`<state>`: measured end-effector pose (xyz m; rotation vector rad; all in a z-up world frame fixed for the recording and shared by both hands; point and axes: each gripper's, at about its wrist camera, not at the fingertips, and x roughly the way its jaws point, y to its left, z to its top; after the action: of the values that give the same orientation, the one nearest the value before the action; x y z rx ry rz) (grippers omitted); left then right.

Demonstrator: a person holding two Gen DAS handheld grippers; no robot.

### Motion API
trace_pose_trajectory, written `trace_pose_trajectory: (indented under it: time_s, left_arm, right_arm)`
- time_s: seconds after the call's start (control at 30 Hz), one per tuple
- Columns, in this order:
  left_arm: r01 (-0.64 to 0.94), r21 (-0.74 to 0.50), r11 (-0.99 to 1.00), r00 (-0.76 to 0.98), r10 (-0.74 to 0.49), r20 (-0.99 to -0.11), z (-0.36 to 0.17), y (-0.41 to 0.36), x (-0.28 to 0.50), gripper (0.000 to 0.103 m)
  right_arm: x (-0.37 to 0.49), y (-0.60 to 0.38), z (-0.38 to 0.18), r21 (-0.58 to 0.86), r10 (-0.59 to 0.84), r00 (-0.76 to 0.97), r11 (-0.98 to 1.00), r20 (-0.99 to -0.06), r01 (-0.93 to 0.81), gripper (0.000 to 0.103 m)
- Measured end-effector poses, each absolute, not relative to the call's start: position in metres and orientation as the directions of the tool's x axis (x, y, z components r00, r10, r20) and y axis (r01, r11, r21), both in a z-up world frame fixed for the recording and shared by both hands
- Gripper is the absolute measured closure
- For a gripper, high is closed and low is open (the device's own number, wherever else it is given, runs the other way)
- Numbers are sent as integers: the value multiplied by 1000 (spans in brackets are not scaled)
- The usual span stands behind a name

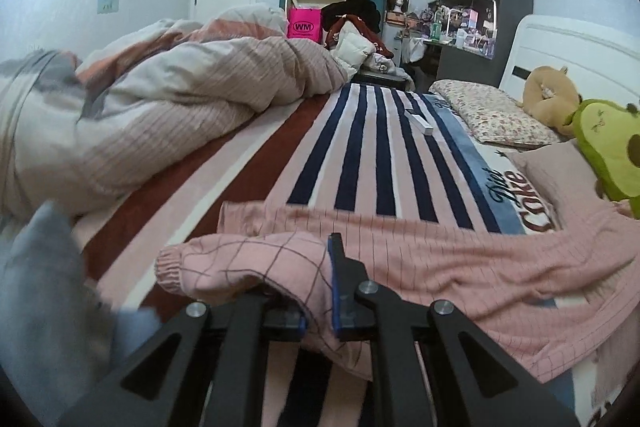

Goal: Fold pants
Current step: 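Grasp the waistband with the left tool while the right tool grasps the leg hem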

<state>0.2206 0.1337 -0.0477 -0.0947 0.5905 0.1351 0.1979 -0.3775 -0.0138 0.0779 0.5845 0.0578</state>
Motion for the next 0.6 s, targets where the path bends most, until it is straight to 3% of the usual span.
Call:
trace_pose_trajectory:
  time_s: [0.3,0.6]
  left_arm:
    - [-186,24,982,788,163,-594,-61,123,311,97]
    - [-243,16,970,750,198,-632,-96,134,359,94]
  right_arm:
    - [275,-372,-23,-15,13,834,1000,-551,-25,100]
    - [315,-365,-52,-86,-59,800,996,-597,9,100]
